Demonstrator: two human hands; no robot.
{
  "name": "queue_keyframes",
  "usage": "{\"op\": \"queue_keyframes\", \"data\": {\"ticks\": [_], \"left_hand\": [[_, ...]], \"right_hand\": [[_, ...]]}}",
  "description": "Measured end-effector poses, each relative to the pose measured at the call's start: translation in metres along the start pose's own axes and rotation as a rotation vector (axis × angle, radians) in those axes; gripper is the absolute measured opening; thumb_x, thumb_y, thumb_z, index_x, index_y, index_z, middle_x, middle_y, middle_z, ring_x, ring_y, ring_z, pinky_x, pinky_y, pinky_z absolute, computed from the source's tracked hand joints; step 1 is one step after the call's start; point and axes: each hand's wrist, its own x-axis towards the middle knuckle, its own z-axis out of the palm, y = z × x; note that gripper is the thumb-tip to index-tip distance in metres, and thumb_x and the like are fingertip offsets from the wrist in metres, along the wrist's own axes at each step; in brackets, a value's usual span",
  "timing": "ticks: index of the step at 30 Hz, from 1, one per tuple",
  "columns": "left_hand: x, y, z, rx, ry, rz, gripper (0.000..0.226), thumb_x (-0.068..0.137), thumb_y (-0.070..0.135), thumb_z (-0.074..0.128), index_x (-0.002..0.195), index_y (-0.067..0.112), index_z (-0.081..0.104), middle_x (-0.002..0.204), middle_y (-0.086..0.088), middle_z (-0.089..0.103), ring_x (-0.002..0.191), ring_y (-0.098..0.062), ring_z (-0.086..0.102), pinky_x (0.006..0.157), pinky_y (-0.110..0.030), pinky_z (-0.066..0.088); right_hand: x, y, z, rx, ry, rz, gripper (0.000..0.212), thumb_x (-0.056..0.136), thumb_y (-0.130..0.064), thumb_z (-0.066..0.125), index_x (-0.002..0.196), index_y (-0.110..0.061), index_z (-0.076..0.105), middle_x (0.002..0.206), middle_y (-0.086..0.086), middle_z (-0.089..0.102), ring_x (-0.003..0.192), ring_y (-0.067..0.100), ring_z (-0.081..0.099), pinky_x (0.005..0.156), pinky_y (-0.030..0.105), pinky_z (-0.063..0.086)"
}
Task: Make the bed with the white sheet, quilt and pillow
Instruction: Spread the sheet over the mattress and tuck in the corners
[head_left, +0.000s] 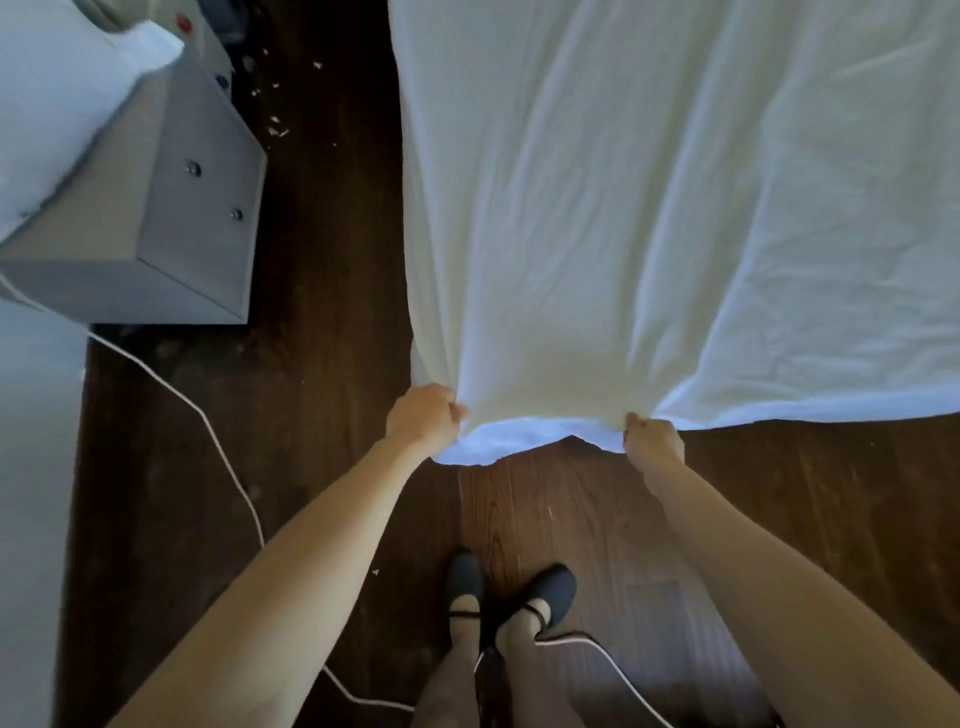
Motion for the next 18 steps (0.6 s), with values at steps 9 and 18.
{"op": "queue_keyframes", "data": {"ticks": [9,18], "left_hand": [[-0.078,0.022,-0.030,0.020,-0.190,0.088,0.036,0.090,0.029,0.054,0.058,0.016,0.043,0.059,0.000,0.050,0.058,-0.020,0.055,0.053,-0.026,0.037],[-0.140,-0.012,-0.014,0.044,-0.512,0.133,0.033,0.093,0.030,0.055,0.064,0.015,0.050,0.063,0.003,0.060,0.058,-0.012,0.056,0.062,-0.025,0.045]], "right_hand": [[-0.074,0.036,-0.051,0.405,0.062,0.108,0.042,0.089,-0.027,0.045,0.052,-0.014,0.062,0.049,-0.002,0.062,0.061,0.024,0.055,0.069,0.033,0.045],[-0.114,0.070,-0.020,0.362,-0.112,0.135,0.033,0.089,-0.025,0.051,0.068,-0.007,0.069,0.050,0.001,0.065,0.048,0.018,0.055,0.048,0.024,0.042]]}}
